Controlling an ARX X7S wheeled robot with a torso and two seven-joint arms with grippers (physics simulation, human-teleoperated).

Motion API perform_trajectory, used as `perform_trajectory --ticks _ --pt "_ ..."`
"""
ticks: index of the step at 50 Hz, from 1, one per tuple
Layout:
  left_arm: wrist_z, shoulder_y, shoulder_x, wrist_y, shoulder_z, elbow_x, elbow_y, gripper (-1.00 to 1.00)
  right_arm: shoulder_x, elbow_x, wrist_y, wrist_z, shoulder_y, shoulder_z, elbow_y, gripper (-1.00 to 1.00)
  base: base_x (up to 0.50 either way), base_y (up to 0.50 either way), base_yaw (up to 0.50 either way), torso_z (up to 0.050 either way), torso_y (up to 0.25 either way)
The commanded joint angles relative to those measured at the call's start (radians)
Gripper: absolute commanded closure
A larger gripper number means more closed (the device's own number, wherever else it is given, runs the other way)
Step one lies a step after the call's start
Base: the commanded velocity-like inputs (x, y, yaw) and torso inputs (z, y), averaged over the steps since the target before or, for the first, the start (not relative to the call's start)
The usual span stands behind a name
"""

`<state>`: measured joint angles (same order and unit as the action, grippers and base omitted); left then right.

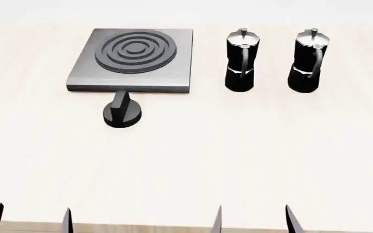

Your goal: Put both moka pots on the stove.

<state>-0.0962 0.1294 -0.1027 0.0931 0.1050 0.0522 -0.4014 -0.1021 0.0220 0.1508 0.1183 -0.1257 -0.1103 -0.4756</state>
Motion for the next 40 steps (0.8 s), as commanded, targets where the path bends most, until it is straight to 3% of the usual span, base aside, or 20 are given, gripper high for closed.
perform_trajectory --ticks 1,11,24,40 --pt "-0.03 0.094 -0.03 0.04 -0.008 0.024 -0.276 -1.0 -0.025 -0.012 0.039 0.028 -0.066 -0.021 -0.23 -1.0 0.0 0.0 0.0 0.0 0.0" --pt "-0.048 0.137 -0.047 0.047 -0.017 0.046 -0.387 -1.0 -0.042 -0.017 0.037 0.038 -0.1 -0.045 -0.341 -1.0 0.0 0.0 0.0 0.0 0.0" --pt "-0.058 0.132 -0.06 0.025 -0.002 0.044 -0.365 -1.0 -0.053 -0.011 0.029 0.055 -0.093 -0.051 -0.329 -1.0 0.0 0.0 0.0 0.0 0.0" --pt "-0.069 0.125 -0.074 0.027 0.023 0.042 -0.35 -1.0 -0.067 0.003 0.032 0.07 -0.085 -0.059 -0.319 -1.0 0.23 0.0 0.0 0.0 0.0"
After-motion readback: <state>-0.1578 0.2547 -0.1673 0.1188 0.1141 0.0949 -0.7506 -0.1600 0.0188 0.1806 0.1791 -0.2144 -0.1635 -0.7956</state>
